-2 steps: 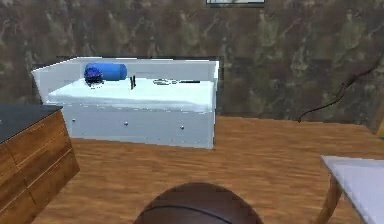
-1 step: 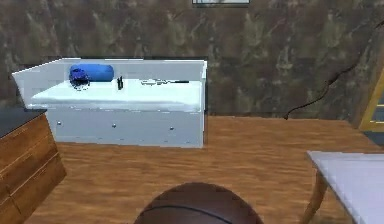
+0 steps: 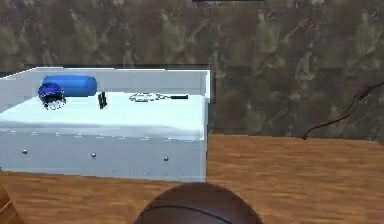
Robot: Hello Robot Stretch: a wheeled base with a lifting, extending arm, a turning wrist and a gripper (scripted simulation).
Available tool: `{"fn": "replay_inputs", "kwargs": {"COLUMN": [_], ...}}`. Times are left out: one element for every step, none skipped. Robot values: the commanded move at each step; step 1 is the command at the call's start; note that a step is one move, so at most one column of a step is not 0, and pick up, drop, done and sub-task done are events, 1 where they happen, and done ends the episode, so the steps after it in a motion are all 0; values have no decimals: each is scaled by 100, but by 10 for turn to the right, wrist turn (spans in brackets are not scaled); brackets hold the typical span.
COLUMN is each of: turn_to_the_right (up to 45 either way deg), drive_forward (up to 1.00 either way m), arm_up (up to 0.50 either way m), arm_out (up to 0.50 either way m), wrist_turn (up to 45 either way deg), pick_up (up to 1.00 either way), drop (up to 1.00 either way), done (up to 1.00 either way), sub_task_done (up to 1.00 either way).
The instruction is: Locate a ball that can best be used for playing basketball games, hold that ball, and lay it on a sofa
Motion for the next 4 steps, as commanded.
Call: {"fn": "replay_inputs", "kwargs": {"turn_to_the_right": [330,0,-450,-180], "drive_forward": [0,80,0,0], "arm_up": [0,0,0,0], "arm_out": [0,0,0,0], "wrist_turn": [0,0,0,0], "pick_up": [0,0,0,0], "drop": [0,0,0,0], "done": [0,0,0,0], "sub_task_done": [0,0,0,0]}}
